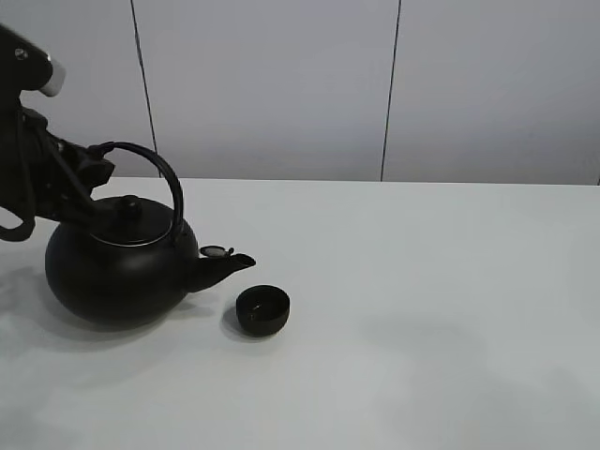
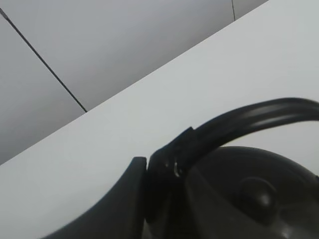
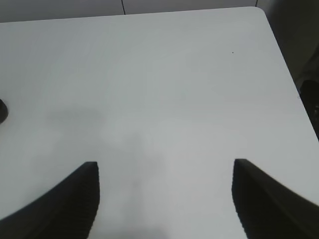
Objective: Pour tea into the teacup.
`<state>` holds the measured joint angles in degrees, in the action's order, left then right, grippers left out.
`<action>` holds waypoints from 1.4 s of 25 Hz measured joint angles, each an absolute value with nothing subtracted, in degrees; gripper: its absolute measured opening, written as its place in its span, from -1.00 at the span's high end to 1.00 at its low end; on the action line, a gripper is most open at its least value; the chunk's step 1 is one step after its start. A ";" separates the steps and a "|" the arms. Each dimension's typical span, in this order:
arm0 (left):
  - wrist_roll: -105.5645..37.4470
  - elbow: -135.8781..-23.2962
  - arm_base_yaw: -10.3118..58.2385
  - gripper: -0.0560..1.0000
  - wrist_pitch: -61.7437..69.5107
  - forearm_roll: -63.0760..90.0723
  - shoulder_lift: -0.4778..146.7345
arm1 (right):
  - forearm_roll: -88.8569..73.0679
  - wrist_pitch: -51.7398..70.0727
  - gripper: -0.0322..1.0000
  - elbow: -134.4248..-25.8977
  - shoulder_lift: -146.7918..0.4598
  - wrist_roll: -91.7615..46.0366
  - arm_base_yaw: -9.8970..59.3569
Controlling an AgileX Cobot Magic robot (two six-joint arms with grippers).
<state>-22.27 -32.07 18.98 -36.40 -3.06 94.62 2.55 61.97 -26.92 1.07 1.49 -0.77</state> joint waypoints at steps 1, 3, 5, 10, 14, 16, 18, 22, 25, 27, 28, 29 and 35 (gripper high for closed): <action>-22.66 -32.07 18.98 0.65 -36.40 -3.06 94.62 | 2.55 61.97 -0.06 -26.92 1.07 1.49 -0.77; -23.87 -32.07 18.98 0.66 -36.40 -3.06 94.62 | 2.55 61.97 -0.06 -26.92 1.07 1.49 -0.77; -25.44 -32.07 18.98 0.66 -36.40 -3.06 94.62 | 2.55 61.97 -0.06 -26.92 1.07 1.49 -0.77; -27.27 -32.07 18.98 0.66 -36.36 -3.06 94.62 | 2.55 61.97 -0.06 -26.92 1.07 1.49 -0.77; -28.83 -32.07 18.98 0.66 -36.41 -3.06 94.62 | 2.55 61.97 -0.06 -26.92 1.07 1.49 -0.77; -29.61 -32.07 18.98 0.66 -36.41 -3.06 94.62 | 2.55 61.97 -0.06 -26.92 1.07 1.49 -0.77; -30.05 -32.07 18.98 0.66 -36.41 -3.06 94.62 | 2.55 61.90 -0.06 -26.92 1.07 1.49 -0.77; -30.19 -32.07 18.98 0.66 -36.41 -3.06 94.62 | 2.55 61.95 -0.06 -26.92 1.07 1.49 -0.77; -30.19 -32.07 18.98 0.66 -36.41 -3.06 94.62 | 2.55 61.95 -0.06 -26.92 1.07 1.49 -0.77; -30.19 -32.07 18.98 0.66 -36.41 -3.06 94.62 | 2.55 61.95 -0.06 -26.92 1.07 1.49 -0.77; -30.19 -32.07 18.98 0.66 -36.41 -3.06 94.62 | 2.55 61.95 -0.06 -26.92 1.07 1.49 -0.77; -30.19 -32.07 18.98 0.66 -36.41 -3.06 94.62 | 2.55 61.95 -0.06 -26.92 1.07 1.49 -0.77; -30.19 -32.07 18.98 0.66 -36.41 -3.06 94.62 | 2.55 61.95 -0.06 -26.92 1.07 1.49 -0.77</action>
